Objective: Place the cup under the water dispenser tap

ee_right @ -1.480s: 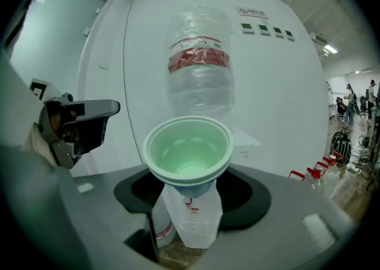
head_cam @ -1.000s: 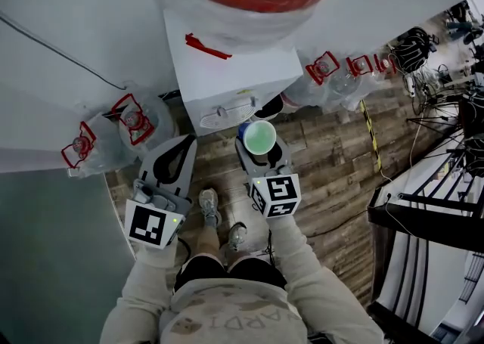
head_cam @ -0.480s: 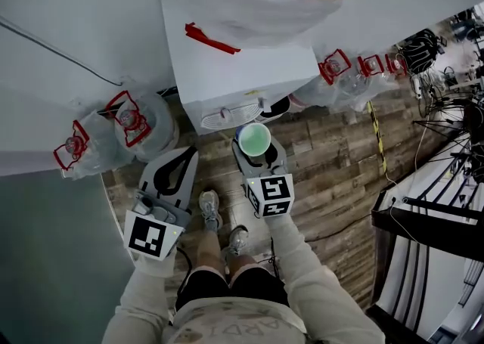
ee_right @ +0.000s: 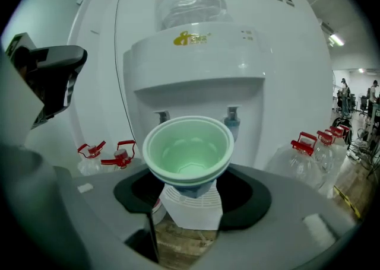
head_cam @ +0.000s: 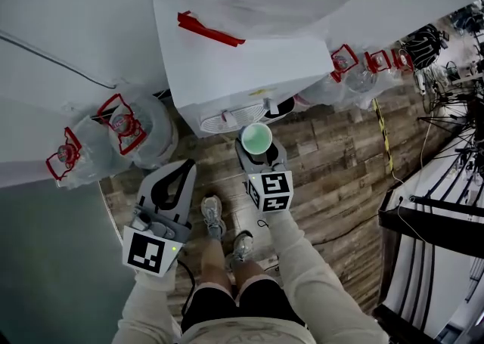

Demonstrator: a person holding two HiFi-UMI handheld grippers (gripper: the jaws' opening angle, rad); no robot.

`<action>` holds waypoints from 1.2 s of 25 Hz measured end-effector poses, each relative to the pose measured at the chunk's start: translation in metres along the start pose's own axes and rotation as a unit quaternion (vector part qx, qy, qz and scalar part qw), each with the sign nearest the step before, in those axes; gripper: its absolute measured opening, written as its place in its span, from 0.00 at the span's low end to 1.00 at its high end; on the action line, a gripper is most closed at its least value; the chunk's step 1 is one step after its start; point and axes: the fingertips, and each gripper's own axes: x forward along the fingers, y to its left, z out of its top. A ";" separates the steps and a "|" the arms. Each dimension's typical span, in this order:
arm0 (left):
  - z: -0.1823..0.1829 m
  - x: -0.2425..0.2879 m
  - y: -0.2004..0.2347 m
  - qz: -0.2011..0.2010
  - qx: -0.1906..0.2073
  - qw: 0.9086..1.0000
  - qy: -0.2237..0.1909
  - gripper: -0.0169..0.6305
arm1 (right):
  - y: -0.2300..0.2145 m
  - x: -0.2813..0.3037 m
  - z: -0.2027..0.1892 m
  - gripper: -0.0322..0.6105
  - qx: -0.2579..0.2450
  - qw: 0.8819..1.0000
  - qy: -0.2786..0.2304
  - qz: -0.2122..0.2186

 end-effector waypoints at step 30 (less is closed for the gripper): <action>-0.071 0.012 0.020 -0.003 0.001 1.000 0.026 0.04 | -0.064 0.100 -0.091 0.48 0.001 0.997 0.057 -0.055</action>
